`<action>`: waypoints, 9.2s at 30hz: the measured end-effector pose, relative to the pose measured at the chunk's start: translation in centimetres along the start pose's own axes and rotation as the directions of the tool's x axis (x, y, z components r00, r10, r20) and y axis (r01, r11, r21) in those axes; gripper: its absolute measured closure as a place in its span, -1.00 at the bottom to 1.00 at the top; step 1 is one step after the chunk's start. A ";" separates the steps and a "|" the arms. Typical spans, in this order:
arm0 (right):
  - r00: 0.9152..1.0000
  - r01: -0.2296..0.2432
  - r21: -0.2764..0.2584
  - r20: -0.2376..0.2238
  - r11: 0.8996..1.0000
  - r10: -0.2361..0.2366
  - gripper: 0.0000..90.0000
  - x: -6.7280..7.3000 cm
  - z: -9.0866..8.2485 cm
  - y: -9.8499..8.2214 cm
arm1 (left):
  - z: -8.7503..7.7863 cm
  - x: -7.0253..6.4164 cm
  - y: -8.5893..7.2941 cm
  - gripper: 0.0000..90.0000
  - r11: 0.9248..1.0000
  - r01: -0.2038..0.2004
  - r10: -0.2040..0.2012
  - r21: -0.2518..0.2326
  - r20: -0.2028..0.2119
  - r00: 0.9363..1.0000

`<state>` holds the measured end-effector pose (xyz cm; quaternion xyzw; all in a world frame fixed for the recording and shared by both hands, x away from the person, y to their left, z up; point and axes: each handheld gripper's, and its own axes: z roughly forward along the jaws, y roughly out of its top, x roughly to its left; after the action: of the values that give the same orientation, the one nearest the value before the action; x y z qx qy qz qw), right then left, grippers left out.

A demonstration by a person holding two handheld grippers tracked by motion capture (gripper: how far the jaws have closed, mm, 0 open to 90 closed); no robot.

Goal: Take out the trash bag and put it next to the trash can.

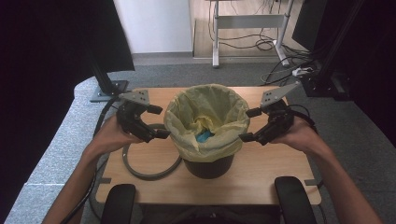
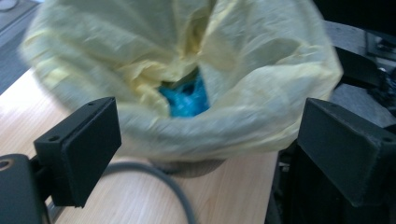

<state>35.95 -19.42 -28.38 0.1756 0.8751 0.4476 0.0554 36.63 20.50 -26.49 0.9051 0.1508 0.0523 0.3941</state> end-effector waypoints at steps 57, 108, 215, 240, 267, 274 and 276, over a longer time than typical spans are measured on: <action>0.997 0.071 0.009 -0.013 0.997 -0.071 0.99 -2.2 5.8 5.4 | 6.1 0.2 4.0 0.50 0.993 0.052 -0.066 0.109 0.127 0.990; 0.930 -0.219 0.047 0.312 0.975 0.194 -0.21 -10.4 6.7 3.3 | 4.3 9.0 3.2 0.30 0.961 0.276 -0.260 -0.003 -0.342 0.903; 0.992 0.098 -0.018 0.077 0.995 -0.096 0.73 -3.8 6.6 8.3 | 5.1 4.0 4.6 -0.20 0.997 -0.004 -0.003 -0.081 -0.083 0.997; 0.990 0.138 0.062 -0.035 0.988 -0.136 -0.33 -2.6 10.1 8.7 | 7.3 1.4 9.1 0.97 0.983 -0.155 0.152 -0.101 -0.038 0.988; 0.998 0.056 -0.036 -0.029 0.998 -0.057 0.50 -3.2 6.3 7.9 | 7.3 2.7 5.7 0.95 0.993 -0.099 0.105 0.057 -0.107 0.989; 0.994 0.068 0.013 -0.087 0.998 -0.066 -0.57 -2.4 8.8 8.2 | 6.7 1.6 8.2 1.00 0.991 -0.111 0.107 -0.081 -0.048 0.993; 0.994 0.085 0.036 -0.073 0.996 -0.082 -0.51 -2.0 9.7 8.2 | 6.7 1.2 8.8 1.00 0.987 -0.114 0.111 -0.111 -0.027 0.993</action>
<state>42.36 -8.32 -27.60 0.1238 0.8917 0.4336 0.0390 41.26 10.56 -24.71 0.8880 0.1003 0.0921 0.4392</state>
